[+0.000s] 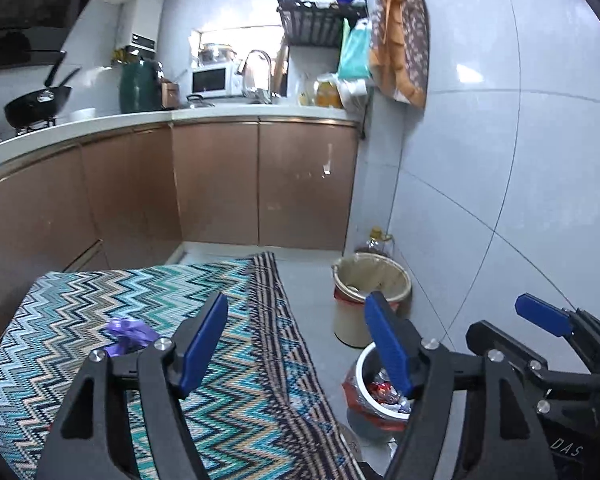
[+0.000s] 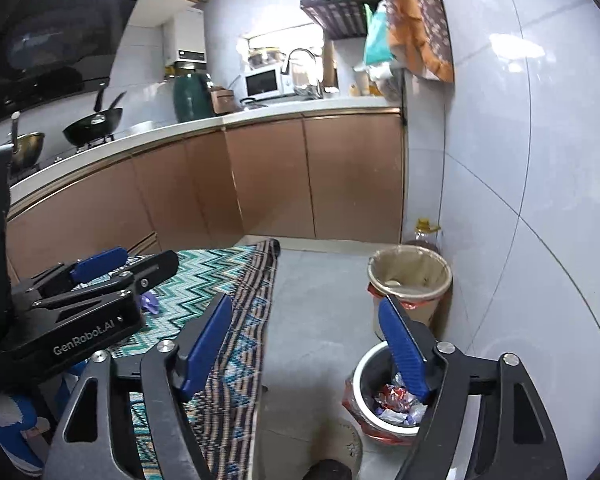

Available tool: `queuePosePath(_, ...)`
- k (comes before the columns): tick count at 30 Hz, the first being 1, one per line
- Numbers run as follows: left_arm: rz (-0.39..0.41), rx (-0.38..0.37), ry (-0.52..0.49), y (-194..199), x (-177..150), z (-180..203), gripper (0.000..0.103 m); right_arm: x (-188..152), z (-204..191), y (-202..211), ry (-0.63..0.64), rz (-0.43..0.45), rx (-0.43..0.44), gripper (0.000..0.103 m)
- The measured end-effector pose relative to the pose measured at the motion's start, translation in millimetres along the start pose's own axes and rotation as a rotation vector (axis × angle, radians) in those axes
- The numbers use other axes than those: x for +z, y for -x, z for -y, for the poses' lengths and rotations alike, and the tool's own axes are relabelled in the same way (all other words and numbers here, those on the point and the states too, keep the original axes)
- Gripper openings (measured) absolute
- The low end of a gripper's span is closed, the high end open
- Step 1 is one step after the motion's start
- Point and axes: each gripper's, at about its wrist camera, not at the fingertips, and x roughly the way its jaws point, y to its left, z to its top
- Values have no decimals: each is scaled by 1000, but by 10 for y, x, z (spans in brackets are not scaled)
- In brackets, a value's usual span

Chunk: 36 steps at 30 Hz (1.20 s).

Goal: Collect trash
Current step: 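Move both open tools back over the remaining trash on the table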

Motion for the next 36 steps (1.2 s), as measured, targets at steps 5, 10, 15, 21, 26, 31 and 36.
queuePosePath(5,30,22,6,236,-12,-108,70,19,-186,135,24,14,7,83)
queuePosePath(10,60,43,12,458,-60,-182,70,20,-272,271,37,24,11,83)
queuePosePath(15,84,57,20,673,-102,-253,70,10,-336,455,51,45,9,84)
queuePosePath(21,124,82,31,967,-140,-386,70,26,-439,673,64,74,0,84)
queuePosePath(26,158,103,33,1203,-169,-500,70,35,-542,858,81,99,-13,88)
queuePosePath(31,199,117,38,1431,-191,-622,73,53,-669,1016,105,122,-26,91)
queuePosePath(36,229,123,39,1578,-186,-747,74,105,-769,1111,119,143,-40,93)
